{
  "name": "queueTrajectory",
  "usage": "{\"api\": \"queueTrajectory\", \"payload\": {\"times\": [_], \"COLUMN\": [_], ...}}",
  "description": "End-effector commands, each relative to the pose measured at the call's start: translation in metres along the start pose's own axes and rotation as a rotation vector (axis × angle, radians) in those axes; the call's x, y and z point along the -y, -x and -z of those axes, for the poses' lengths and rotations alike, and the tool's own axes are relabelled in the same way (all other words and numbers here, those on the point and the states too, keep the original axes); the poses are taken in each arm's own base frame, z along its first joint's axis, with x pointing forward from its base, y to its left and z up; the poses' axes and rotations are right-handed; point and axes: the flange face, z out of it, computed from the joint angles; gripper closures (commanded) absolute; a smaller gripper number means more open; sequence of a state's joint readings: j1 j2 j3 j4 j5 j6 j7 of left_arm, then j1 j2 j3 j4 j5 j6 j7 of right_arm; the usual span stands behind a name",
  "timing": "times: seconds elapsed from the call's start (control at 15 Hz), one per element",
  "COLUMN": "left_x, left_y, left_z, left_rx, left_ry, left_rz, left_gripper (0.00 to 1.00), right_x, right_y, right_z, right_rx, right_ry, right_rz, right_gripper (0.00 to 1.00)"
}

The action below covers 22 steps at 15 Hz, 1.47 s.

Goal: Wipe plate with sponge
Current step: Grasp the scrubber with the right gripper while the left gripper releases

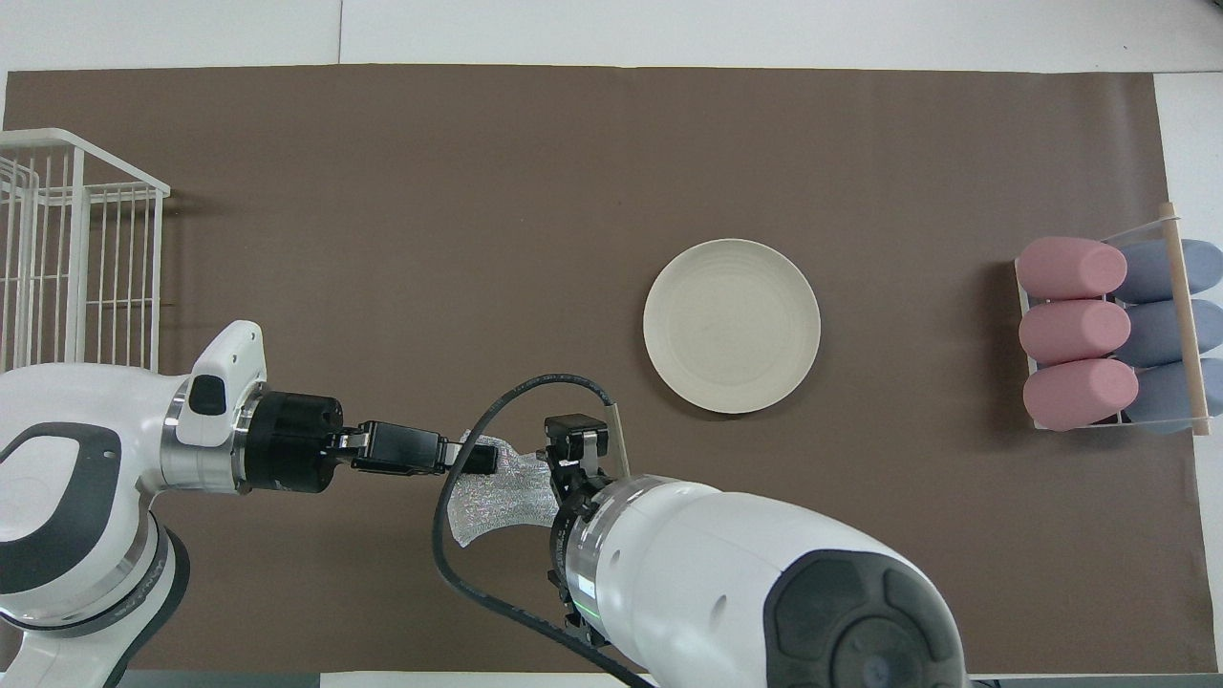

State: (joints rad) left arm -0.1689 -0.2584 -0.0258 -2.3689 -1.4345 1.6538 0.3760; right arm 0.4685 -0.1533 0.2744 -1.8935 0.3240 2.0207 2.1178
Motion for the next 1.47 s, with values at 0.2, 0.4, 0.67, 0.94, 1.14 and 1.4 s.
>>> {"api": "queueTrajectory", "payload": {"times": [0.2,0.4,0.67,0.94,1.14,1.4], "left_x": [0.002,0.003,0.004,0.004,0.004,0.004], "left_y": [0.01,0.01,0.012,0.012,0.012,0.012], "left_z": [0.008,0.011,0.014,0.015,0.015,0.015], "left_rx": [0.0,-0.004,0.014,0.012,0.012,0.013], "left_ry": [0.031,0.027,0.021,0.021,0.021,0.022], "left_rz": [-0.01,-0.008,-0.009,-0.01,-0.01,-0.008], "left_gripper": [1.0,1.0,1.0,1.0,1.0,1.0], "right_x": [-0.016,-0.012,0.001,0.001,0.001,-0.003], "right_y": [0.001,-0.001,-0.005,-0.005,-0.004,0.002], "right_z": [-0.013,-0.016,-0.014,-0.015,-0.015,-0.024], "right_rx": [0.013,0.026,0.046,0.054,0.058,0.067], "right_ry": [0.0,-0.03,-0.07,-0.084,-0.089,-0.094], "right_rz": [-0.002,0.002,-0.014,-0.023,-0.024,-0.016], "right_gripper": [0.0,0.0,0.0,0.0,0.0,0.18]}}
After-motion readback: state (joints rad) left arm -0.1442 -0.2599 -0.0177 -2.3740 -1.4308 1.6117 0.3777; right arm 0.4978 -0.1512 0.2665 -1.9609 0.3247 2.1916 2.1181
